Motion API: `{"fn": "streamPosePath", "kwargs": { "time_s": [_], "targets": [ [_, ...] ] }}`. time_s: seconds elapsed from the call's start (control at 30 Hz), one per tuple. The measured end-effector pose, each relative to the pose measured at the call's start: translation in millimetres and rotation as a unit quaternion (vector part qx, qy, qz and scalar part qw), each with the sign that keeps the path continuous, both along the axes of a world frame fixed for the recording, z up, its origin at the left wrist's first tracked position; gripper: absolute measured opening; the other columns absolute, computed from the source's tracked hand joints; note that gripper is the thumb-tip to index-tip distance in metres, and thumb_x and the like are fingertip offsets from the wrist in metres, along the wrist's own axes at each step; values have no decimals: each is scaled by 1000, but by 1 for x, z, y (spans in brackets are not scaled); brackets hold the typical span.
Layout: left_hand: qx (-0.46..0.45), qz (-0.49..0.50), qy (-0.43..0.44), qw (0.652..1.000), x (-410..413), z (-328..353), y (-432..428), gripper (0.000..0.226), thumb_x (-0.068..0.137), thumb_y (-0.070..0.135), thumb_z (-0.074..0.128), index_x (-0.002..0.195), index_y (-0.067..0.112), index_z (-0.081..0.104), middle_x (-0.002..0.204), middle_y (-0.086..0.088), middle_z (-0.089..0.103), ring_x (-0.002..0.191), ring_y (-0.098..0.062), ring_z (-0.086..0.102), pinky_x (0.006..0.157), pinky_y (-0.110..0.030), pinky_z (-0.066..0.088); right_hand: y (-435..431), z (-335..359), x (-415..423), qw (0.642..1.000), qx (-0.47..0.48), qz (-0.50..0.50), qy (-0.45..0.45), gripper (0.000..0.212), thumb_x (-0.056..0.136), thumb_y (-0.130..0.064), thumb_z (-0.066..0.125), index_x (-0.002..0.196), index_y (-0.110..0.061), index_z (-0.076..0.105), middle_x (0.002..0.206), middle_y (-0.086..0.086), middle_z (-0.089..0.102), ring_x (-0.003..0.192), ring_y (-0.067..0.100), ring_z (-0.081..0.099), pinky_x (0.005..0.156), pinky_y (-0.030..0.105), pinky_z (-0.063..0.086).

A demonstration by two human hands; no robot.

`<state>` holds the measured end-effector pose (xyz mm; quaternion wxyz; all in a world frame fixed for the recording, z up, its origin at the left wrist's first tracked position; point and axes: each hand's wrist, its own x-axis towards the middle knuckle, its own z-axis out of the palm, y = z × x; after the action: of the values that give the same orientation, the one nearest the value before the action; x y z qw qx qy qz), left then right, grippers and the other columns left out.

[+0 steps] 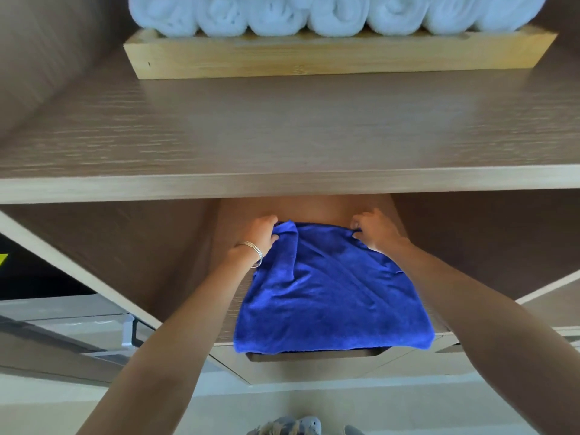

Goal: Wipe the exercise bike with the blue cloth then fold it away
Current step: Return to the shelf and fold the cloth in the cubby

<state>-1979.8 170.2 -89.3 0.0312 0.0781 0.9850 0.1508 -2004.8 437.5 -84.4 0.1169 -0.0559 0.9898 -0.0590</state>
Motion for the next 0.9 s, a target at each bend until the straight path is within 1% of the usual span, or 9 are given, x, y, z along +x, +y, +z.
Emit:
{"fn": "streamPosePath", "kwargs": {
  "time_s": [0.13,0.27,0.37,0.43,0.53,0.67,0.73,0.8,0.9],
  "targets": [
    [-66,2,18,998,0,1,-6,10,88,12,55,97,8,57,104,-16,65,94,-38,60,63,-33,36,12,18,-14,994,-89,-58,4,16,87,-20,62,102,-15,68,113,11,67,110,29,58,92,37,48],
    [-126,33,5,992,-9,5,-10,17,85,3,51,100,10,55,105,-14,65,96,-37,62,68,-37,47,45,38,-32,985,-94,-142,4,20,85,-15,65,104,-11,69,115,17,65,108,33,60,90,37,48],
    [-143,69,-16,987,-19,10,-10,24,86,1,52,108,9,54,109,-14,64,100,-36,62,75,-40,50,32,32,-24,988,-86,-121,35,26,82,-9,66,108,-4,65,121,22,59,111,35,57,92,38,47],
    [-135,93,-18,986,-24,12,-8,30,86,0,52,113,11,53,110,-13,64,101,-35,62,77,-40,51,11,23,-10,992,-83,-64,66,33,83,-2,60,116,-5,60,130,19,49,117,35,51,98,38,43],
    [-109,136,-19,985,-24,12,-6,42,86,-1,51,125,11,44,111,-14,64,102,-35,61,77,-40,50,-9,13,18,991,-80,-9,102,42,84,5,45,119,-14,59,129,10,47,117,30,49,94,40,46],
    [5,217,-34,976,-18,13,-8,35,91,16,50,125,10,44,118,-16,60,110,-37,57,83,-43,48,2,1,43,994,-56,-1,89,41,89,2,43,124,-15,57,133,7,46,120,28,46,89,39,48],
    [27,224,-20,974,-14,17,-9,25,92,18,49,116,11,52,119,-15,58,110,-36,55,82,-42,48,13,-2,48,999,-9,12,42,43,93,-5,44,135,-12,46,143,11,39,128,29,41,99,39,43],
    [-4,197,43,979,-6,19,-6,19,90,12,52,109,10,55,119,-14,53,111,-32,50,76,-42,50,21,-4,49,999,4,32,-2,48,96,-11,44,143,-10,34,152,12,27,139,29,28,111,34,28],
    [-2,71,93,993,9,11,7,14,85,10,57,99,11,56,112,-11,51,107,-29,49,72,-40,47,26,-6,49,998,-33,35,-28,56,94,-11,47,146,-10,26,157,10,15,145,26,12,115,28,14]
  ]
}}
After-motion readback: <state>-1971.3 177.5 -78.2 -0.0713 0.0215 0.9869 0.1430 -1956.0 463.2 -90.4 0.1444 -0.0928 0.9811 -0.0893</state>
